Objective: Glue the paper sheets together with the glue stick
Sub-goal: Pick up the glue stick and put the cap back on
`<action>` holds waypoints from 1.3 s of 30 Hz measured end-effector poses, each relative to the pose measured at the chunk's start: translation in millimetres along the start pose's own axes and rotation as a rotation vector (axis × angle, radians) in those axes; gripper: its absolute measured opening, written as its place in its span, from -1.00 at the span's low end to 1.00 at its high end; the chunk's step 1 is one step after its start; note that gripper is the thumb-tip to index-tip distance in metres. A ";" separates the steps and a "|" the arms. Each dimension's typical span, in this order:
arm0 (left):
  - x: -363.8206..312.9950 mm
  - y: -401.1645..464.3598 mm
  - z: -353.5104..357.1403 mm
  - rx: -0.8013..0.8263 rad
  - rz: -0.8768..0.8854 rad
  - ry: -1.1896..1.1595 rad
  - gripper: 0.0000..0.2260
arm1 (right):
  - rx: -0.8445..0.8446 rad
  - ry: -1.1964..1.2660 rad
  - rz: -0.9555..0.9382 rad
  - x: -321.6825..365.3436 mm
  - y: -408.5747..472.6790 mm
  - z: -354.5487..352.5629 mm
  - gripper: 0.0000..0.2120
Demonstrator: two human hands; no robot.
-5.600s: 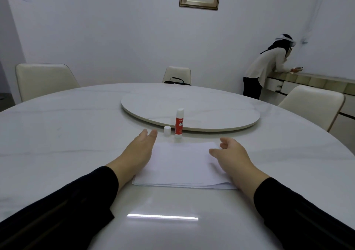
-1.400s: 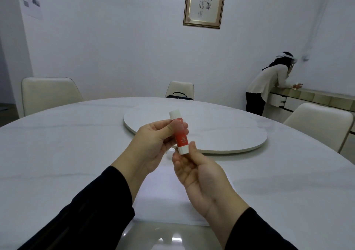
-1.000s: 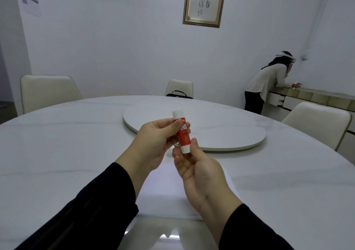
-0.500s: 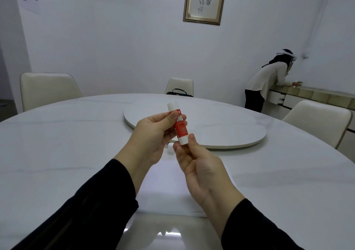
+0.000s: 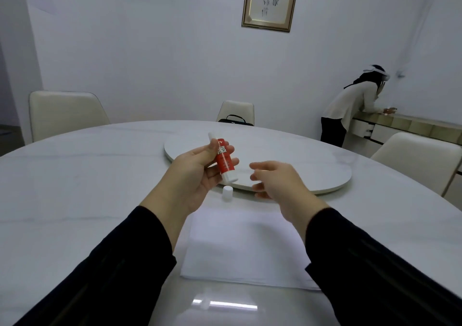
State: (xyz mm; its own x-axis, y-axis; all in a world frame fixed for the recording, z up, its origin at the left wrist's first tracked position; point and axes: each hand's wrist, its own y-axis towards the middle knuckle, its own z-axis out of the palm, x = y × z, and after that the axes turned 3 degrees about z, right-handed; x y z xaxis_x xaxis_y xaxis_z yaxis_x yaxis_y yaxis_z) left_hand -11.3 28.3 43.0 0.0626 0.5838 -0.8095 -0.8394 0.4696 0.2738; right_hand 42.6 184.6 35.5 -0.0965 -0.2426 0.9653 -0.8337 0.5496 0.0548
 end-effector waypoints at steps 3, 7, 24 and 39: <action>2.3 3.7 -4.5 -0.042 -0.025 0.054 -0.79 | 0.092 -0.587 -0.246 -12.6 28.7 16.6 -0.65; 3.6 5.4 -7.6 -0.043 -0.026 0.099 -0.81 | 0.219 -0.828 -0.515 -33.7 39.8 42.1 -0.69; 11.6 -1.9 3.2 0.148 -0.122 0.046 -0.81 | -0.188 0.526 -0.306 19.3 14.2 -13.5 -0.89; 30.8 -13.1 10.6 0.119 -0.158 0.142 -0.82 | -0.004 0.336 -0.433 25.0 -26.9 -11.8 -0.86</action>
State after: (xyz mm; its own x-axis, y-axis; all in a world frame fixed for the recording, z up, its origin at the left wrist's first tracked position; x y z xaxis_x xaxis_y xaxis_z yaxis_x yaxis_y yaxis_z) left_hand 7.3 47.2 20.0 0.1045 0.4015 -0.9099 -0.7552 0.6274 0.1901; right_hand 69.1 173.2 61.1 0.4344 -0.1782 0.8829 -0.7568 0.4593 0.4651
